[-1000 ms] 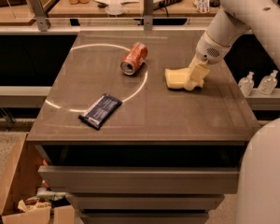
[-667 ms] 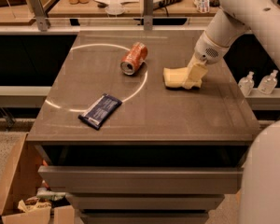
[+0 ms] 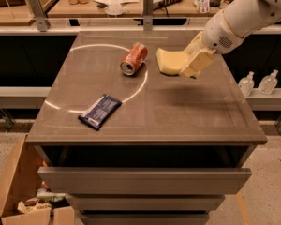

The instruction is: Pick sponge

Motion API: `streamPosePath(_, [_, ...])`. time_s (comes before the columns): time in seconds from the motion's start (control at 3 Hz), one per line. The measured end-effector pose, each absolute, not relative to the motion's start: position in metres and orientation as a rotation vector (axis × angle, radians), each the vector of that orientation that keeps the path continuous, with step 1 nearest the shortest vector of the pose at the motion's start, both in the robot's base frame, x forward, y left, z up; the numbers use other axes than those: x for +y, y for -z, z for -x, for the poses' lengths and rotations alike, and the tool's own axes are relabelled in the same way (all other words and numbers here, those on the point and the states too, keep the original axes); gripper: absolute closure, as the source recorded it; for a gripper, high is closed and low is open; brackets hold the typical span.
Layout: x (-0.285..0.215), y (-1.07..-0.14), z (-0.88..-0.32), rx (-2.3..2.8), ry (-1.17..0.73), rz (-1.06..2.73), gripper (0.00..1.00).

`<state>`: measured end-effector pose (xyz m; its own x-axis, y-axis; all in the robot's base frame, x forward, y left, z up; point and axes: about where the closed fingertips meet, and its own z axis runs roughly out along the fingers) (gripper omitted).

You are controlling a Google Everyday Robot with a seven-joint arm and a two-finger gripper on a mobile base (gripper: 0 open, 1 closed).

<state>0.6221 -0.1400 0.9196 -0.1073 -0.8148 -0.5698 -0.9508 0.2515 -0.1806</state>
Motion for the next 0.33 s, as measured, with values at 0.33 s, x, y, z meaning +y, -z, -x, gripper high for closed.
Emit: streamPosePath(0.33, [-0.1338,-0.9245,-0.6196,1.933,-0.314,1.61,1.0])
